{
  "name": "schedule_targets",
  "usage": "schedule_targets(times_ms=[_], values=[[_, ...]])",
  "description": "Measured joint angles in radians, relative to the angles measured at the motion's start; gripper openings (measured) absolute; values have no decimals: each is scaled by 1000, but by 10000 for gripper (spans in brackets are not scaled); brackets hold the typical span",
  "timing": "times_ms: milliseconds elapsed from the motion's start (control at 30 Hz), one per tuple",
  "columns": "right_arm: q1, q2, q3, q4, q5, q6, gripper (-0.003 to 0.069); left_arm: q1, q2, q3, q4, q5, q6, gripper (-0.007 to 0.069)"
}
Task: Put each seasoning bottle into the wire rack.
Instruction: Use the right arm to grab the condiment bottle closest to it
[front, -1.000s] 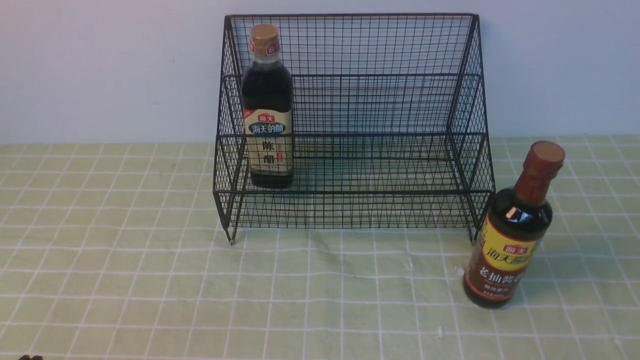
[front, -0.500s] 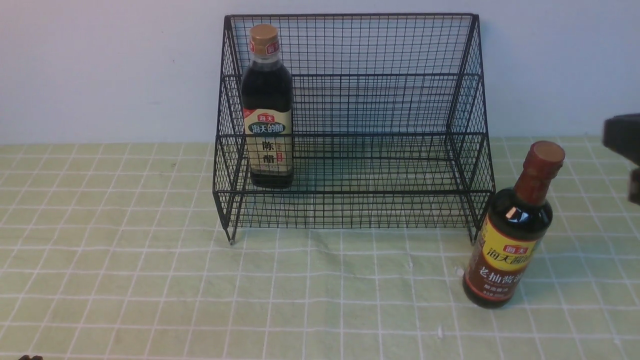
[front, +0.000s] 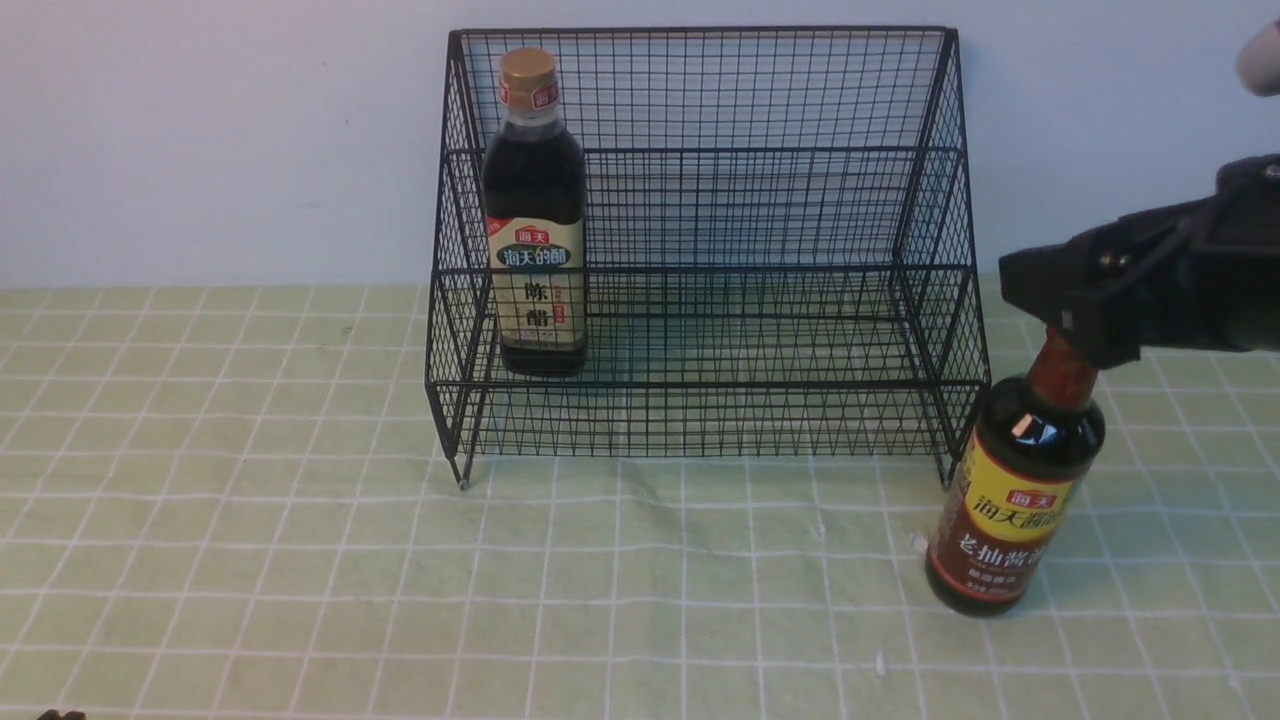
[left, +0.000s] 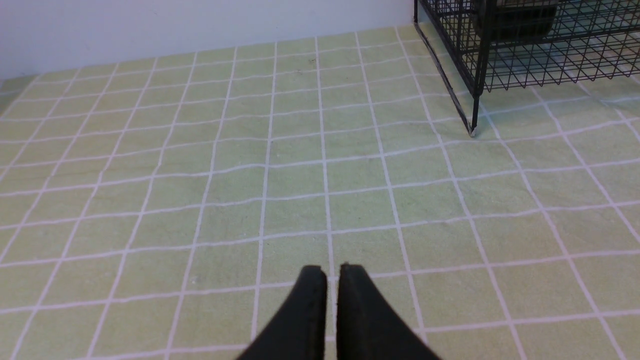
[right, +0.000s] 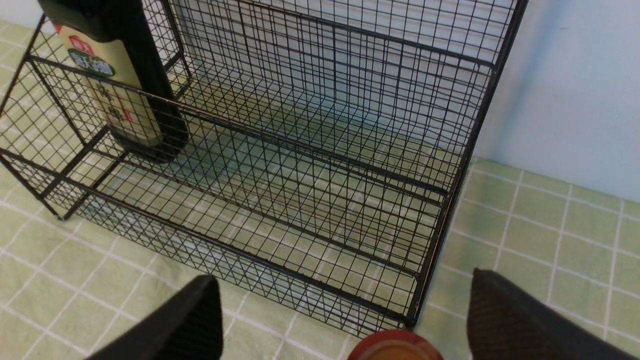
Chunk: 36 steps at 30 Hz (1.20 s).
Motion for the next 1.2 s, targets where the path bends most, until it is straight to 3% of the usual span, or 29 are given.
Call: schedule_targets(times_ms=[167, 533, 633, 700, 767, 833, 1200], values=[[0, 35, 0, 0, 14, 0, 687, 0, 0, 0, 0, 0, 0, 17], [0, 96, 0, -89, 68, 44, 672, 0, 0, 0, 0, 0, 0, 17], [0, 107, 0, -91, 80, 48, 618, 0, 0, 0, 0, 0, 0, 17], [0, 111, 0, -91, 85, 48, 540, 0, 0, 0, 0, 0, 0, 17], [0, 114, 0, -91, 86, 49, 438, 0, 0, 0, 0, 0, 0, 17], [0, 113, 0, -96, 90, 49, 276, 0, 0, 0, 0, 0, 0, 17], [0, 75, -2, -109, 149, 49, 276, 0, 0, 0, 0, 1, 0, 17]])
